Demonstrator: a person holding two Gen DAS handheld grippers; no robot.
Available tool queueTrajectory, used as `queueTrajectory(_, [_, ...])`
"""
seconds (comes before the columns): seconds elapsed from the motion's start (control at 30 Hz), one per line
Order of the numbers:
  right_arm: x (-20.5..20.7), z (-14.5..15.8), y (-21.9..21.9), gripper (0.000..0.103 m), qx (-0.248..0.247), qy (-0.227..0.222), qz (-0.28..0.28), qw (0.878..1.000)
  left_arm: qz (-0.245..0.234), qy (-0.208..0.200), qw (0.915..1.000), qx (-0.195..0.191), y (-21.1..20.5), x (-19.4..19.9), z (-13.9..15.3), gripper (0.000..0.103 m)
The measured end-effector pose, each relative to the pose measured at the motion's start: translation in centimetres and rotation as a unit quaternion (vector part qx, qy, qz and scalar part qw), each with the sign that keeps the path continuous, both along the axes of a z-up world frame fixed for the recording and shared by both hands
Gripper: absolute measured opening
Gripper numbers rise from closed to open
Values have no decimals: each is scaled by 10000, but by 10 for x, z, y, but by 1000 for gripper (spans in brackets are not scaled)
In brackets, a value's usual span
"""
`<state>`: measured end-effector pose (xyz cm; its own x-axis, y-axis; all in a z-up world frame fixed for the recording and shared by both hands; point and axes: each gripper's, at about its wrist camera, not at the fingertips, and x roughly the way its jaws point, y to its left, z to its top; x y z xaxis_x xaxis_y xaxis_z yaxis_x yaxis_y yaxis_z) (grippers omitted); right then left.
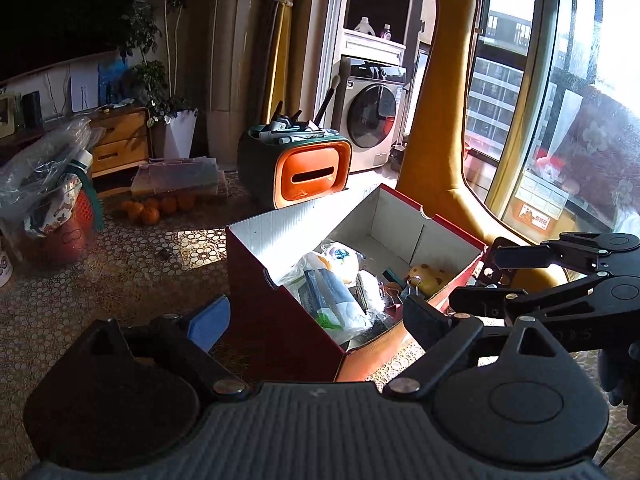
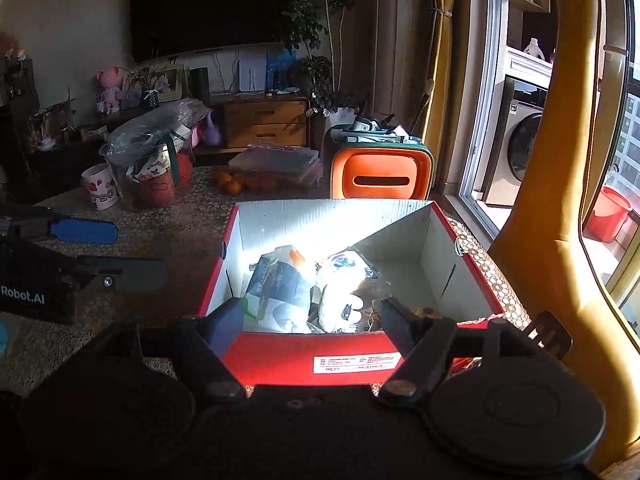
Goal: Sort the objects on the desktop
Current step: 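Withdraw both open tools away from the box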
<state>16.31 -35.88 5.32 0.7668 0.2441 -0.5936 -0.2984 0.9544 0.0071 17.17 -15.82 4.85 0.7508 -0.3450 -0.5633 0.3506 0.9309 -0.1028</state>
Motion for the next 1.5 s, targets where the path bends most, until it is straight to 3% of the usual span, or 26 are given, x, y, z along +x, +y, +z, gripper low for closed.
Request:
queueTrajectory(0.13, [-10, 2, 5, 79, 21, -131, 107, 9999, 42, -78, 9999, 104, 3, -9, -1, 102])
queueTrajectory(0.23, [-19, 3, 7, 88, 142, -237, 177, 9995, 125, -66, 9998, 126, 6, -15, -2, 102])
queueTrajectory(0.5, [-29, 0, 11, 89, 328, -260, 261, 9988, 283, 66, 9996, 47, 10, -27, -13, 102])
queueTrajectory(0.73, [-32, -6, 17, 90, 305, -236, 334, 9987, 436, -85, 9988, 190, 16, -37, -14, 102])
queueTrajectory(1.23, [-46, -16, 25, 102, 500, -291, 183, 9982, 284, -39, 9993, 256, 27, -47, -22, 102])
queueTrajectory(1.5, [-60, -20, 36, 102, 476, -463, 178, 9976, 306, 33, 9993, 202, 37, -50, -29, 102])
